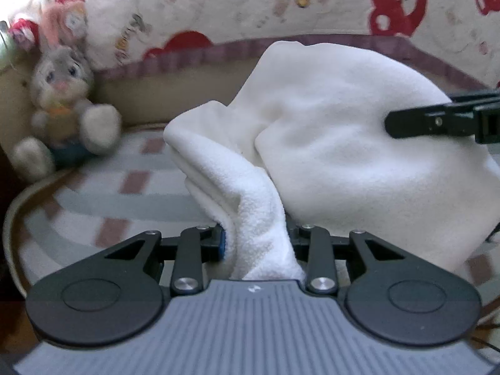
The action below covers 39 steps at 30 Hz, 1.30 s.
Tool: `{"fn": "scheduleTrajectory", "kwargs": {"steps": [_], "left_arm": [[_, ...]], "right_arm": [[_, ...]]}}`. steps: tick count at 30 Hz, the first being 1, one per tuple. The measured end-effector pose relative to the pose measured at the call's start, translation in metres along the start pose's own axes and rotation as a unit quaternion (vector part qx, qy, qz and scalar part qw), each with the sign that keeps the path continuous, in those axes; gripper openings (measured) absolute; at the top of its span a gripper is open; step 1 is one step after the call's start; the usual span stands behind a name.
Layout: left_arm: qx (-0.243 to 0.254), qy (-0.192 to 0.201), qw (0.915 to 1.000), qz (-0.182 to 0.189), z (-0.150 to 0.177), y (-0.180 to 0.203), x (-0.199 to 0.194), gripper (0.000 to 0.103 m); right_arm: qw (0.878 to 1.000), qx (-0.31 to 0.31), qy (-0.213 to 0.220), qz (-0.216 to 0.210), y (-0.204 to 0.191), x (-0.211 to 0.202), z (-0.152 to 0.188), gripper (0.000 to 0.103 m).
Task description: Fold clothes
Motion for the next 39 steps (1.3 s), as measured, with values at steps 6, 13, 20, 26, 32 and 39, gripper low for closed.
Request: {"fn": "scheduleTrajectory", "kwargs": {"steps": [6,13,20,26,32,39], "left_arm": [[-0.088,-0.017,0.9959,-0.013,-0.014,-0.077,0.032,0.03],[-0.068,-0.02,0.9956,-0.061,-0.05,-0.132,0.078,0.03],[-0.057,0.056,0.9904,-0.112,-0.059,-0.172,0.109,0.03],[-0.085,-0.043,0.9907,-0.097,0.001,-0.187,0.15,0.03],[-0.121,-0.058,0.9867,-0.091,0.033,-0.178,0.151,0.031],[-0.219,-0.059,0.9707,-0.08,0.056,-0.194,0.147,0.04]], "right_arm": [[0.999,-0.023,0.022,-0.014,-0.025,0.066,-0.015,0.057],[0.997,0.016,0.069,-0.027,-0.023,0.139,-0.024,0.057],[0.984,0.105,0.136,-0.037,0.004,0.203,-0.013,0.057],[0.986,0.161,0.035,-0.017,0.016,0.244,0.04,0.059],[0.983,0.181,-0.01,-0.018,0.018,0.236,0.068,0.064],[0.979,0.195,-0.05,-0.019,0.026,0.225,0.086,0.077]]}}
Point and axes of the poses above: each gripper's, at about its wrist camera, not at the fingertips, and x roughly the way its jaws point, y to its right, z to its underside, the point moved 5 cm from there along x, roughly the way its jaws point, and after that the axes turned 10 degrees about y, right-handed, at the moved point
